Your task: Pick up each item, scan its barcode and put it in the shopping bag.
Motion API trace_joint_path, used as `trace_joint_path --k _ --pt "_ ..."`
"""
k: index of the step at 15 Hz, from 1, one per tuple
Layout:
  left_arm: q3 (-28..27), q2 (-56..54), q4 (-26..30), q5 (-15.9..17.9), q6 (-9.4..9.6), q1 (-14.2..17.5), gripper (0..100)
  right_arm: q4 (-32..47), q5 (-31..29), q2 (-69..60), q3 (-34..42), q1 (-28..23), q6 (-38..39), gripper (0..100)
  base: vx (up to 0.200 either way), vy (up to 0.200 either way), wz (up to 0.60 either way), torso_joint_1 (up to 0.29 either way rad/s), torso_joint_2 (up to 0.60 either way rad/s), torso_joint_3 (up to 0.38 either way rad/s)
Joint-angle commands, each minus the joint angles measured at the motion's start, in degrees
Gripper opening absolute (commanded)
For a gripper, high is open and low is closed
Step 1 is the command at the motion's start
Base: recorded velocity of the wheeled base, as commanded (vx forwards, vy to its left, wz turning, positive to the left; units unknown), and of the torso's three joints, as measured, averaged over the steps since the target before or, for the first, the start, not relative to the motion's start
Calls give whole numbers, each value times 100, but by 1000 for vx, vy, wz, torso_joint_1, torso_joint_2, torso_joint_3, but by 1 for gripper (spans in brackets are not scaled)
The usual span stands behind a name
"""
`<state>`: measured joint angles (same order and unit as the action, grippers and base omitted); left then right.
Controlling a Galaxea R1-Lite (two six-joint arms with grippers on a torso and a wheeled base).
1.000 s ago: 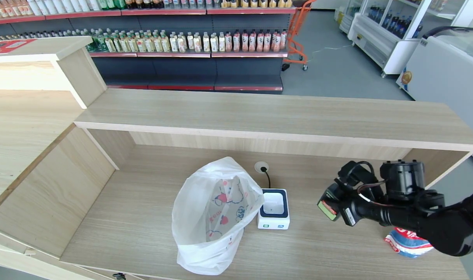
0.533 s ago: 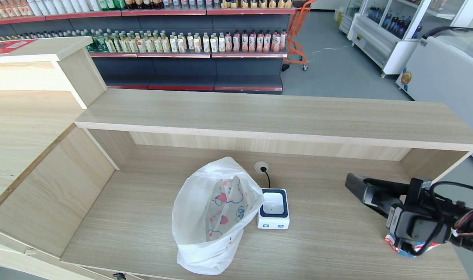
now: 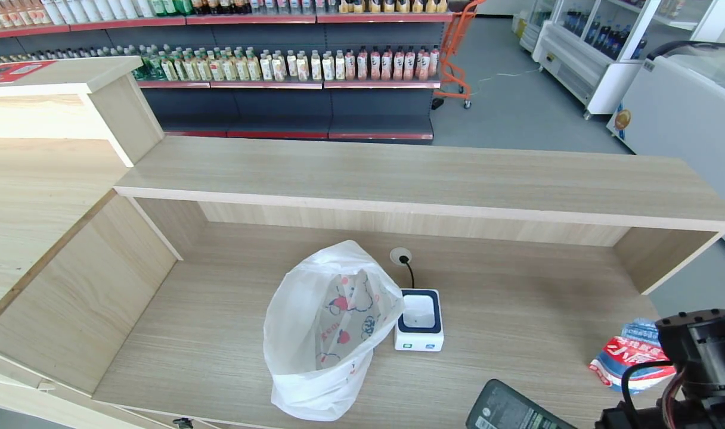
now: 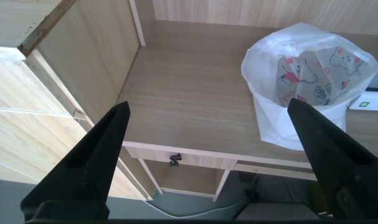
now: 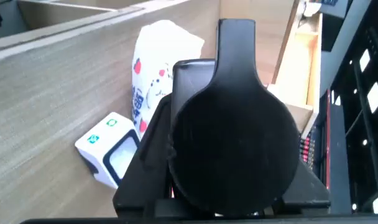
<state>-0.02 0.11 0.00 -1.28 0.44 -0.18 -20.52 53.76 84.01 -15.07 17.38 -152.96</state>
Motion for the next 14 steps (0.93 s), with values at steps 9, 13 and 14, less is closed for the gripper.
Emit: trace_joint_path --k 9,13,14 --pt "2 -2 0 5 0 1 100 48 644 951 -647 951 -648 0 0 0 0 0 0 0" --pt "2 -2 0 -4 0 1 100 48 680 1144 -1051 1057 -718 0 0 0 0 0 0 0" --pt "2 -2 0 -4 0 1 100 4 706 1197 -1042 1109 -745 0 0 0 0 0 0 0"
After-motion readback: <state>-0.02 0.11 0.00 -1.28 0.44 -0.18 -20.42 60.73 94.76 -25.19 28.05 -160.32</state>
